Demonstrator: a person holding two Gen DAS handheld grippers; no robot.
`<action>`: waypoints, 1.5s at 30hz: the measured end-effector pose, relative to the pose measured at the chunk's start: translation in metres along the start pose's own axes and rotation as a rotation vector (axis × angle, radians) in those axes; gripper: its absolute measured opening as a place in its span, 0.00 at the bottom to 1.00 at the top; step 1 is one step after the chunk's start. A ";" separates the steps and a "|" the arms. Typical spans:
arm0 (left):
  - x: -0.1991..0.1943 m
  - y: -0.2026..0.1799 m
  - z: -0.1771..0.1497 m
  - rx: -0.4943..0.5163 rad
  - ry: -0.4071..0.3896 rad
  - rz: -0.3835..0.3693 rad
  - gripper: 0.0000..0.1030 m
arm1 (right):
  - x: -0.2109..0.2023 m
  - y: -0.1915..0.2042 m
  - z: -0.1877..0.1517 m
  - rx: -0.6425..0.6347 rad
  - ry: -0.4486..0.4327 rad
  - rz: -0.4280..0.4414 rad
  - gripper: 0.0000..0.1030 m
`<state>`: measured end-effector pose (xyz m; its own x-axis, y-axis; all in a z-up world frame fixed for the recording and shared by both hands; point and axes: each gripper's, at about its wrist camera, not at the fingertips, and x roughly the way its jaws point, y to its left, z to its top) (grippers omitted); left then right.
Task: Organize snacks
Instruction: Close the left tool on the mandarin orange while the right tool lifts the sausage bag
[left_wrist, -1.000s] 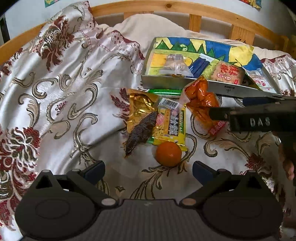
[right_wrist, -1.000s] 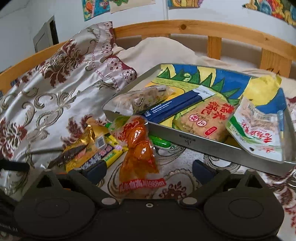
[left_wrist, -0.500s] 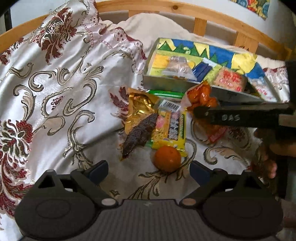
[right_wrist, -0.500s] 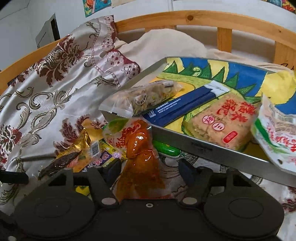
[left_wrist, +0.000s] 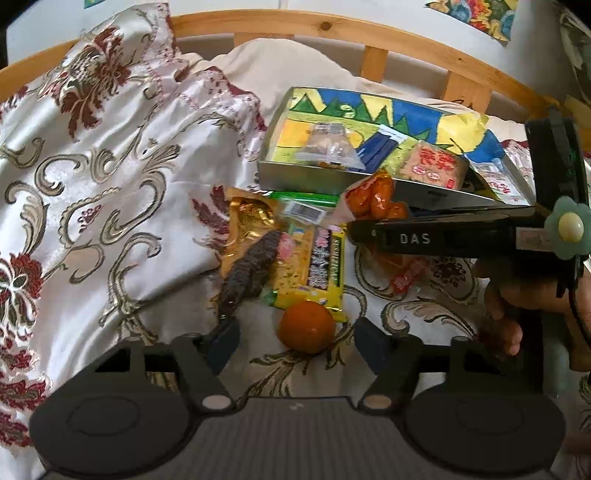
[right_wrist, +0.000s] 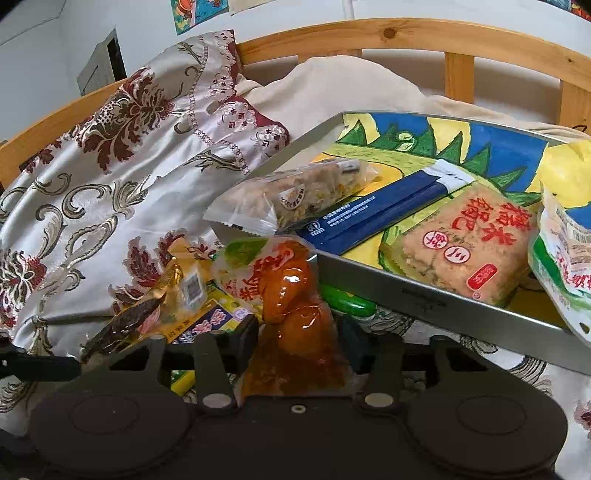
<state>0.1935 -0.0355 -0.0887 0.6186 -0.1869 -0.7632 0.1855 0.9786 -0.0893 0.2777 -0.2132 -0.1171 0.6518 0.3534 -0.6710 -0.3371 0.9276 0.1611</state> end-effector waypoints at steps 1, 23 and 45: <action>0.000 -0.002 0.000 0.009 0.001 -0.004 0.62 | 0.000 0.001 0.000 0.001 0.000 -0.004 0.47; 0.008 0.002 0.001 -0.033 0.026 -0.030 0.34 | -0.040 -0.008 -0.010 0.146 0.122 -0.023 0.27; -0.004 -0.004 0.003 -0.038 -0.014 -0.050 0.34 | -0.056 0.007 -0.013 0.119 0.116 -0.046 0.32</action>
<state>0.1929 -0.0390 -0.0832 0.6202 -0.2369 -0.7478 0.1876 0.9704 -0.1518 0.2301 -0.2277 -0.0874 0.5794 0.3004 -0.7577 -0.2215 0.9527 0.2083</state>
